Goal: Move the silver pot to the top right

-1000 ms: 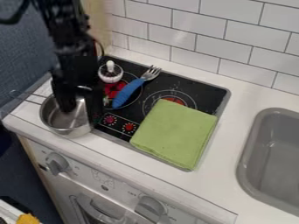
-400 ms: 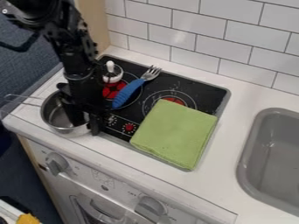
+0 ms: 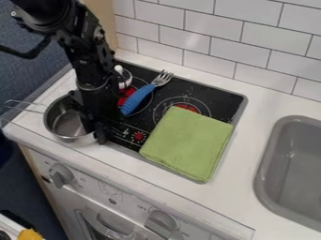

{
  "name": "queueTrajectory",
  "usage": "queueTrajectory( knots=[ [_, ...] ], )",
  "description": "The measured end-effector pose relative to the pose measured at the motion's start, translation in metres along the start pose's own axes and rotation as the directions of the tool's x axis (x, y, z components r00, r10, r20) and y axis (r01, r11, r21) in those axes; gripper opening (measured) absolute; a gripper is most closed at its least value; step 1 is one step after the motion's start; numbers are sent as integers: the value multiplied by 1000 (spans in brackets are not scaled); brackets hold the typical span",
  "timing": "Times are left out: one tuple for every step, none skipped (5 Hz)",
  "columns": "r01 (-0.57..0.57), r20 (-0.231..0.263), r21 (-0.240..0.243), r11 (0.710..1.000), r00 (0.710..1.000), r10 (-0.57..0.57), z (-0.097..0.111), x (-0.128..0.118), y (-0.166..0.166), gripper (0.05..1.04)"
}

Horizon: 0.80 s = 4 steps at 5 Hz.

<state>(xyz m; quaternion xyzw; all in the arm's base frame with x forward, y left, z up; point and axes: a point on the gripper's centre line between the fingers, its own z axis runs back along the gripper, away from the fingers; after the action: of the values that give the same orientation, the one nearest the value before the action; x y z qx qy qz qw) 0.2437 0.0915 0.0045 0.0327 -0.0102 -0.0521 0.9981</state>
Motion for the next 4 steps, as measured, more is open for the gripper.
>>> queueTrajectory(
  knots=[
    [14, 1, 22, 1000, 1000, -14, 6, -9, -4, 98],
    [3, 30, 18, 1000, 1000, -4, 17, -11, -6, 78],
    [36, 13, -11, 999, 999, -36, 43, -13, -17, 78],
    [189, 14, -39, 981, 982, -189, 81, 23, -55, 78]
  ],
)
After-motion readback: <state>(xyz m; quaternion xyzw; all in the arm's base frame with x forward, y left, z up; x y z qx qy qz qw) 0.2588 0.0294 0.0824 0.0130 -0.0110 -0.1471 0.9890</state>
